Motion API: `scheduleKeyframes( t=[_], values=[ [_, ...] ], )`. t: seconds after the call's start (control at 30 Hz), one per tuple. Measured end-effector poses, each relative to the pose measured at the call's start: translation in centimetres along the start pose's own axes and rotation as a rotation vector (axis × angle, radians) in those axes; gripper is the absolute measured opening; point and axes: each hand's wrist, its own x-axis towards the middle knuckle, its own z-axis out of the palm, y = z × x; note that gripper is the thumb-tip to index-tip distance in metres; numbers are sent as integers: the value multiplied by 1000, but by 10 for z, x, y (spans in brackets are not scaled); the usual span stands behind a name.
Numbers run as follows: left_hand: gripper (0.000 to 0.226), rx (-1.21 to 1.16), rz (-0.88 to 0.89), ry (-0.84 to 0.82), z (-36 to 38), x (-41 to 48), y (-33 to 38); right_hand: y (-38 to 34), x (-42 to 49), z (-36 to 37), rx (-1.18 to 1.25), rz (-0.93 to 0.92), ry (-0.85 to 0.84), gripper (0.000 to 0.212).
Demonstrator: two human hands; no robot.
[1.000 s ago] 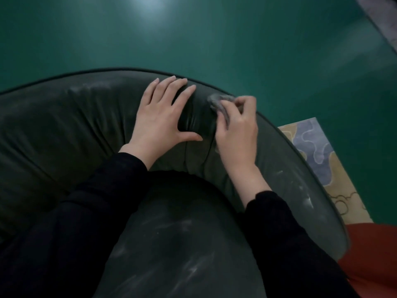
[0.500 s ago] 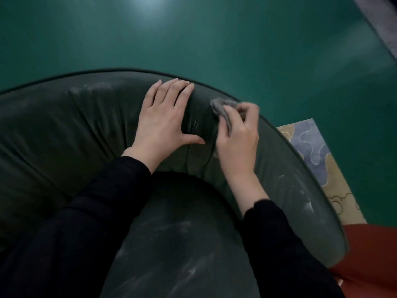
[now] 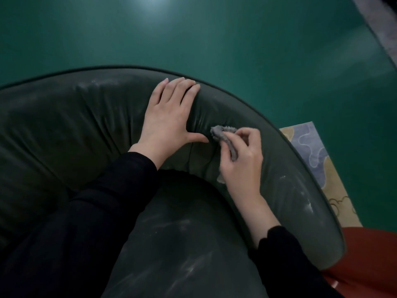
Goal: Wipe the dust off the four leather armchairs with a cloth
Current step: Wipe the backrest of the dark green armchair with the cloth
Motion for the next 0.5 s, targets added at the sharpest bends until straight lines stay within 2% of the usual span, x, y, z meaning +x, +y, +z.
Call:
scheduleKeyframes(
  t=[0.13, 0.33, 0.5],
  values=[
    [110, 3, -1, 7, 0, -1, 0, 4, 38, 0, -11, 58, 82, 15],
    [111, 8, -5, -3, 0, 0, 0, 8, 7, -4, -37, 26, -32, 16],
    [110, 3, -8, 5, 1, -1, 0, -4, 46, 3, 31, -11, 71, 13]
  ],
)
